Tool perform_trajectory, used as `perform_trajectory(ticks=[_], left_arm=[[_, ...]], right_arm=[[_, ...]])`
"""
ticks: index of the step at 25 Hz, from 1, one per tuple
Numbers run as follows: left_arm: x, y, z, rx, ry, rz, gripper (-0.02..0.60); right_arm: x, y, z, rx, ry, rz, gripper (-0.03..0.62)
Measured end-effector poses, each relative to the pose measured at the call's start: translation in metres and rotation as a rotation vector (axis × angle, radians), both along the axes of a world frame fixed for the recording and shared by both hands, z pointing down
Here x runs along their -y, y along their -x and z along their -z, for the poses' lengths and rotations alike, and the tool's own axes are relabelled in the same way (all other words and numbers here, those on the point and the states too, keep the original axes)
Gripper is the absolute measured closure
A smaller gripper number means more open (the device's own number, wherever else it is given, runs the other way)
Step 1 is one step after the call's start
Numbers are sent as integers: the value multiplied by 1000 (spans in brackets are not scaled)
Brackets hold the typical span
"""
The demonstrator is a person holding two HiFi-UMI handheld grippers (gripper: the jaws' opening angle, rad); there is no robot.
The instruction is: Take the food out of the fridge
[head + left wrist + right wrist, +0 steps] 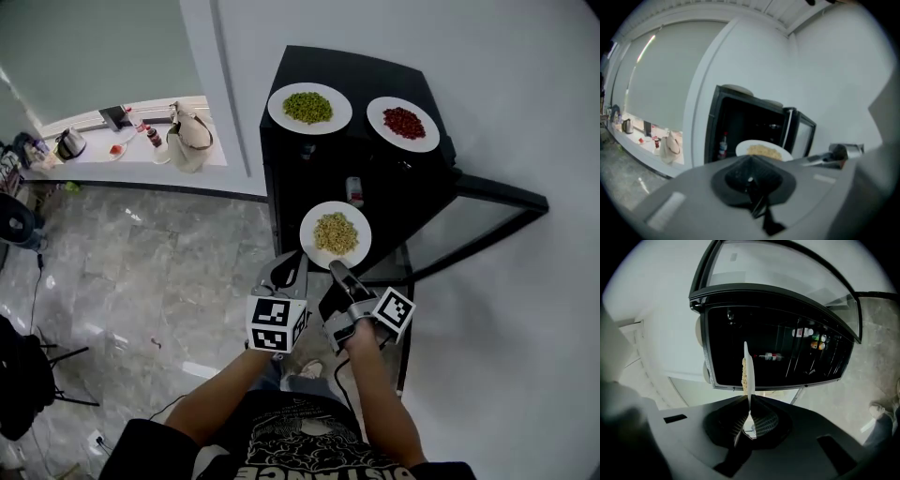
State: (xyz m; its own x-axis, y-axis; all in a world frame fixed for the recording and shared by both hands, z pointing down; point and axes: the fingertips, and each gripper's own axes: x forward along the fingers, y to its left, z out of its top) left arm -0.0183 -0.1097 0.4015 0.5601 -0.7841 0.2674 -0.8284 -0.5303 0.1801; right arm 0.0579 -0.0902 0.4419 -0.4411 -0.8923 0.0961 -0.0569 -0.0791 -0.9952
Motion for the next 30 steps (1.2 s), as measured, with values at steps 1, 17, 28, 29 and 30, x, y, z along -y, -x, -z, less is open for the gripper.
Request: perform_trajectory(ticks=[1, 17, 28, 29, 30], left_arm=[[-1, 1, 5, -4, -4, 3, 581], [-3, 16, 19, 12, -13, -36, 583], [1, 17, 19, 14, -18, -53, 583], [1, 17, 19, 13, -18, -52, 583], [2, 18, 18, 12, -17, -53, 583]], right_arm=[[-2, 1, 6, -4, -2, 0, 583], [-11, 7, 29, -33, -31, -39, 583], [-5, 11, 30, -19, -40, -52, 583], [-5, 12, 30, -16, -40, -51, 583], [-5, 13, 29, -14, -39, -51, 583]])
